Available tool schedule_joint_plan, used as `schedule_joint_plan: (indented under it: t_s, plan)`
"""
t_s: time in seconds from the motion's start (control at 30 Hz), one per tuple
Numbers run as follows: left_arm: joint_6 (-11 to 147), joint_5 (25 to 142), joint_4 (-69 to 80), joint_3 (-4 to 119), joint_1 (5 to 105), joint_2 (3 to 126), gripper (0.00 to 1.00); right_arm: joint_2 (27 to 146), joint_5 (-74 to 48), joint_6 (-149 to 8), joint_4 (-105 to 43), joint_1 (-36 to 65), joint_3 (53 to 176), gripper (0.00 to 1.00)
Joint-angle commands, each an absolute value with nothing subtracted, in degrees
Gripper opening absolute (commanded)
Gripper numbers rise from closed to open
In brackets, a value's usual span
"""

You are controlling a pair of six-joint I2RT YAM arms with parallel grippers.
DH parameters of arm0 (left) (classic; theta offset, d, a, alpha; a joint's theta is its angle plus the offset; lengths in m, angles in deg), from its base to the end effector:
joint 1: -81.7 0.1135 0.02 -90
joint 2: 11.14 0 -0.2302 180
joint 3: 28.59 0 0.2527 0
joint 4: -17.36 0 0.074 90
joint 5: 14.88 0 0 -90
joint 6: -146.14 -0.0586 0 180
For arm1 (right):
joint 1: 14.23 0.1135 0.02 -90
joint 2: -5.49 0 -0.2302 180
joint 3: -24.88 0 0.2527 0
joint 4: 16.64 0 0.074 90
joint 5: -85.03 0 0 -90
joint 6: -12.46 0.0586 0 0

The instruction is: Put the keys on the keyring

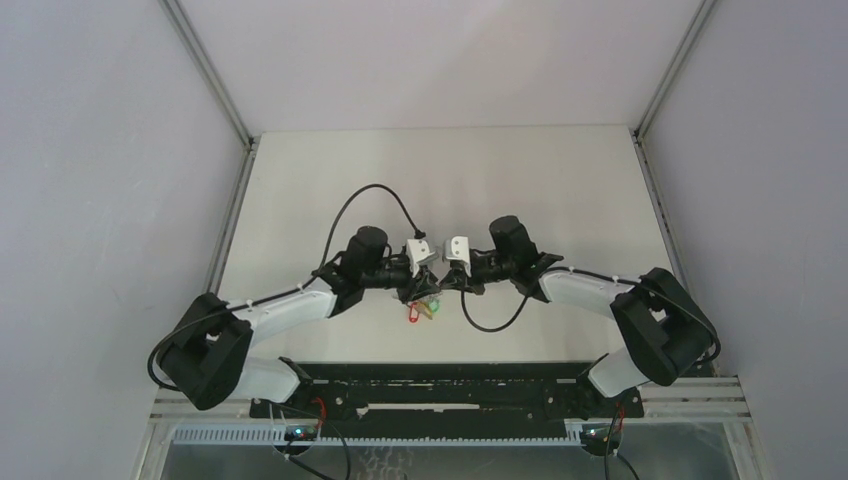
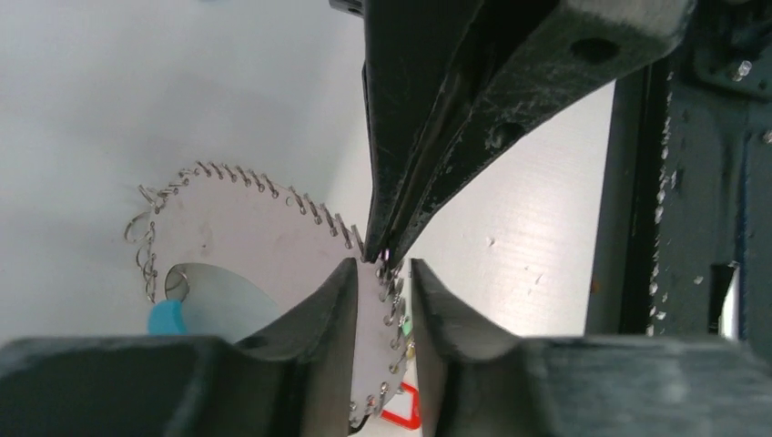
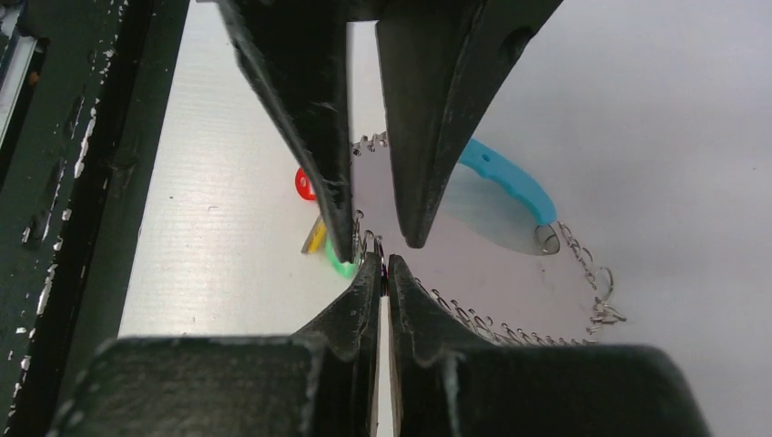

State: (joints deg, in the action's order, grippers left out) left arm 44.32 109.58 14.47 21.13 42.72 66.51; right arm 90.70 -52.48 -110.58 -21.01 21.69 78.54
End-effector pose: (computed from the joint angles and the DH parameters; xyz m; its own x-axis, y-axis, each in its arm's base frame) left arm 0.2116 -0.2139 0.1573 -0.2062 0.3841 -0.9000 0.9590 0.2622 -0.1078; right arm 0.2242 0.2157 0.1440 0.0815 -0.3957 -0.9147 -0.9966 -0.0228 -0.0789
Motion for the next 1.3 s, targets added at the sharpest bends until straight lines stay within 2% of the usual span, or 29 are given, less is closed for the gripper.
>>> schedule_joint_plan:
  t_s: [0.0, 0.13, 0.23, 0.33, 0.53, 0.8, 1.07, 1.27]
  plan:
    - [44.44, 109.56, 20.78, 19.55, 43.47, 62.14, 0.40, 88.17, -56.90, -107.54, -13.03, 19.68, 77.39, 0.00]
    - [48.02, 112.30, 29.35, 15.69, 46.66, 61.13, 0.54, 86.94, -58.83, -106.44, -9.56, 18.47, 76.13, 0.00]
    - [48.37, 112.61, 31.92, 13.96, 48.03, 60.96, 0.57, 86.95, -60.39, -104.82, -5.92, 17.59, 75.19, 0.00]
    - [49.00, 112.84, 33.78, 13.16, 48.71, 61.81, 0.56, 87.18, -61.60, -102.40, -0.83, 16.85, 73.94, 0.00]
    - [53.87, 115.88, 39.00, 12.09, 48.28, 65.00, 0.45, 88.02, -61.03, -99.76, 4.60, 16.53, 72.99, 0.00]
    - [57.26, 112.56, 44.35, 9.91, 42.57, 67.09, 0.43, 90.20, -61.81, -96.63, 10.50, 16.53, 72.72, 0.00]
    - [54.45, 105.48, 47.37, 6.23, 43.33, 60.84, 0.49, 90.76, -64.63, -97.05, 9.36, 16.05, 72.55, 0.00]
    - [51.64, 106.85, 53.20, 3.26, 46.67, 58.33, 0.54, 90.56, -66.08, -97.66, 8.40, 15.77, 72.56, 0.00]
